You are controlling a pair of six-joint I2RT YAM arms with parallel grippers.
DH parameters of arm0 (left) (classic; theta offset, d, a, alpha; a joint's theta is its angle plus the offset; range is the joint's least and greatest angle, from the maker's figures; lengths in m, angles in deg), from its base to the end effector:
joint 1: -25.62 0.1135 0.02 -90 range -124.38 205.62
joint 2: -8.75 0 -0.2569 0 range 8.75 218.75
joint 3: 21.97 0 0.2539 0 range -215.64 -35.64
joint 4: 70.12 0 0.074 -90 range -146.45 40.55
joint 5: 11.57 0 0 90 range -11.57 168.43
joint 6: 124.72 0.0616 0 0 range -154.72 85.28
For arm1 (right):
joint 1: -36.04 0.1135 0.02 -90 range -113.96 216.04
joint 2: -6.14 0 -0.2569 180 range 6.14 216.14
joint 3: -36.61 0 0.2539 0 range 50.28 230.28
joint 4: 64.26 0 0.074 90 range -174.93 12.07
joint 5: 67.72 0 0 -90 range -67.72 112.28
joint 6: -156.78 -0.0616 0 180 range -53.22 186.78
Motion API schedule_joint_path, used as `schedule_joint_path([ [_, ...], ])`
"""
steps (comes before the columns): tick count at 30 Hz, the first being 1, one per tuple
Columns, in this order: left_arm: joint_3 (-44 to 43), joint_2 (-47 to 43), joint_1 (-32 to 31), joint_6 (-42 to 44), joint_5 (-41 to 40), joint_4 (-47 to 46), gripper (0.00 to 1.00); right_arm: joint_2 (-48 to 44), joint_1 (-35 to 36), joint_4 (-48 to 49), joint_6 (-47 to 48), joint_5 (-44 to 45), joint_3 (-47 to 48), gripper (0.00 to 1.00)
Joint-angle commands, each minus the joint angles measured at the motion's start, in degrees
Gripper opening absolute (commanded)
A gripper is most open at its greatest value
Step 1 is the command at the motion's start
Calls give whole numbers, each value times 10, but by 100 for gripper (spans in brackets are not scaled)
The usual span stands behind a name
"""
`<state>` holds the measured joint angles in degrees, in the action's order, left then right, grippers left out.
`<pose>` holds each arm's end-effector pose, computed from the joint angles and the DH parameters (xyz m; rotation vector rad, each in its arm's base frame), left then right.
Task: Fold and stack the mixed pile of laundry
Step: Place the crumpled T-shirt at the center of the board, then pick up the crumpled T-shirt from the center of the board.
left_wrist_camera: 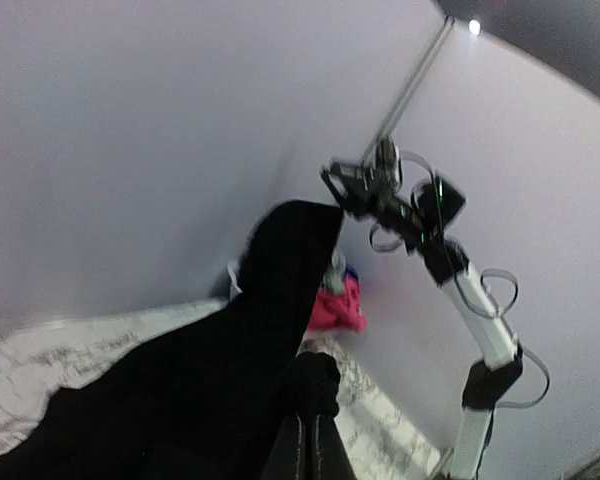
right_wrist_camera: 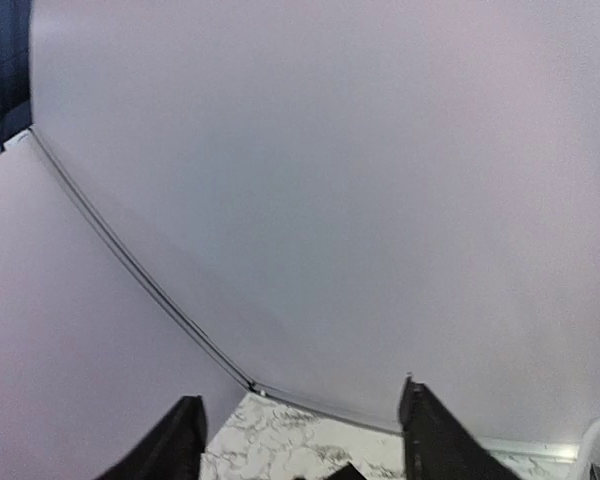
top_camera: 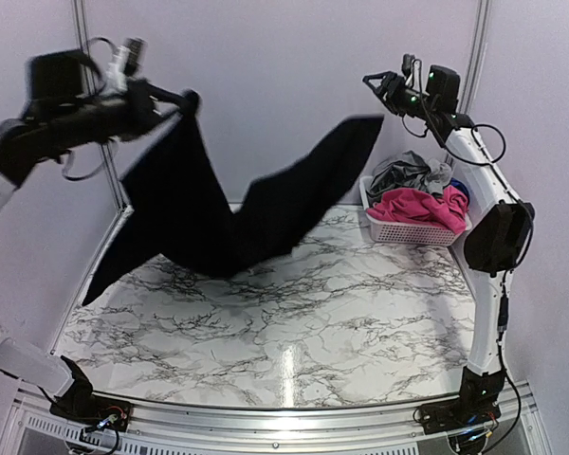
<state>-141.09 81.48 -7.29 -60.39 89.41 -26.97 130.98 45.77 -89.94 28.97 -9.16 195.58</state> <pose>0.2061 -0.1474 0.5503 0.2611 1.5723 -0.9538 0.4895 0.1165 0.4854 -0.1081 1.5319 1.0584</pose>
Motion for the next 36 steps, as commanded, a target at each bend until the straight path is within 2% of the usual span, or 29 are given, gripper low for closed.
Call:
schedule_joint_path([
  [1, 47, 140, -94, 5, -38, -4, 0, 21, 3, -136, 51, -26, -30, 88],
  [2, 44, 165, -101, 3, -32, -3, 19, -10, 3, -141, 72, -22, -77, 97],
  [5, 51, 191, -105, 21, -22, 9, 90, -105, 4, -167, 133, 6, -240, 99],
  [6, 68, 179, -103, 25, -38, 7, 98, -134, 7, -180, 150, 9, -287, 99],
  [9, 145, 133, -78, 33, -73, 7, 99, -232, 40, -215, 196, 18, -414, 95],
  [11, 221, 95, -26, 8, -57, 10, 99, -281, 78, -237, 215, 27, -487, 89],
  [14, 321, 57, 60, -28, -61, 43, 93, -330, 158, -251, 200, 43, -587, 83],
  [16, 358, 46, 99, -43, -74, 76, 92, -343, 215, -232, 169, 44, -646, 80],
  [20, 416, 58, 116, -40, -81, 118, 91, -310, 316, -200, 136, 59, -692, 80],
  [25, 450, 93, 115, -30, -67, 152, 90, -221, 371, -197, 130, 65, -681, 79],
  [30, 484, 112, 113, -14, -107, 200, 90, -162, 382, -186, 130, 81, -688, 75],
  [33, 520, 144, 113, -40, -130, 204, 87, -133, 374, -193, 143, 97, -703, 73],
  [34, 528, 154, 113, -47, -135, 197, 85, -126, 365, -193, 150, 99, -715, 72],
  [36, 540, 175, 115, -58, -147, 178, 72, -120, 337, -195, 165, 112, -739, 69],
])
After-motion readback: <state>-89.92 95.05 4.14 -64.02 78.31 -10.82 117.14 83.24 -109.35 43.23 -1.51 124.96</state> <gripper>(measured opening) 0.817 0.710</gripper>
